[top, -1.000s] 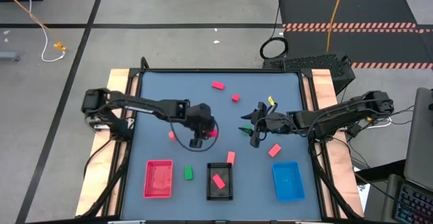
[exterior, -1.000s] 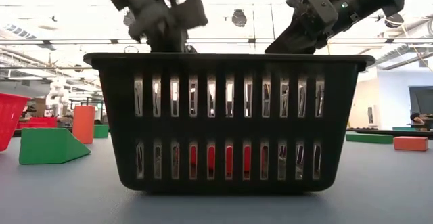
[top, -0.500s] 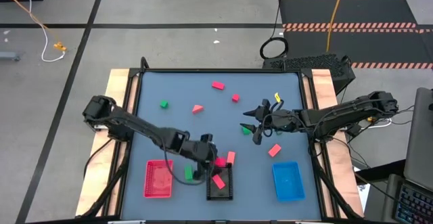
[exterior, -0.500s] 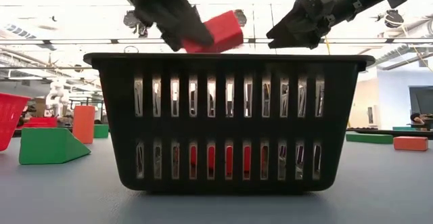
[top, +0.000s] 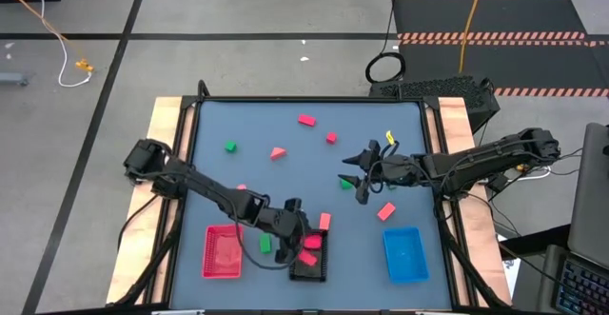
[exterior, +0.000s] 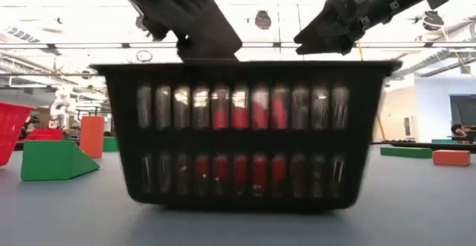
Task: Sort & place blocks by color
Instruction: Put the red block into the black bin, then put the green block into the blue bin
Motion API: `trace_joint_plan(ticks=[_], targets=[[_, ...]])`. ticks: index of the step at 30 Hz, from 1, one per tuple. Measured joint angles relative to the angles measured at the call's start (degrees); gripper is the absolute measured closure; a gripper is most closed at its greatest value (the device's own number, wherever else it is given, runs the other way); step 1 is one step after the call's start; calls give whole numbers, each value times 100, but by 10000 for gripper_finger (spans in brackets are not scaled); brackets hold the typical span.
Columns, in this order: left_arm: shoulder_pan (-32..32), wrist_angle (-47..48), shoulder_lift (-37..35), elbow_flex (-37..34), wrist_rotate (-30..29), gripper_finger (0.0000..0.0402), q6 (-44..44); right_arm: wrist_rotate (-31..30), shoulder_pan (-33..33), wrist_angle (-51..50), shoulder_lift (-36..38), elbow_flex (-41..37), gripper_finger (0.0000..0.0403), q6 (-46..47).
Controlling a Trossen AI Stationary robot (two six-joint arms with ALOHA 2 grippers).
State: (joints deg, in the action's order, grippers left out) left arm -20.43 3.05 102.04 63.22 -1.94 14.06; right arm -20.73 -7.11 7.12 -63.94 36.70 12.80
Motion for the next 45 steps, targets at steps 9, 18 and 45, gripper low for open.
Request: trace_joint_plan(ticks=[9, 18, 45], targets=[[405, -32, -464, -2, -278, 18, -236, -522, 213, -1308, -115, 5, 183, 978], [1285, -39, -2060, -1, -1411, 61, -799, 306, 819, -1530, -858, 7, 184, 2759], [1880, -892, -3128, -1252, -1461, 107, -1339, 1138, 817, -1373, -2398, 245, 184, 4099]])
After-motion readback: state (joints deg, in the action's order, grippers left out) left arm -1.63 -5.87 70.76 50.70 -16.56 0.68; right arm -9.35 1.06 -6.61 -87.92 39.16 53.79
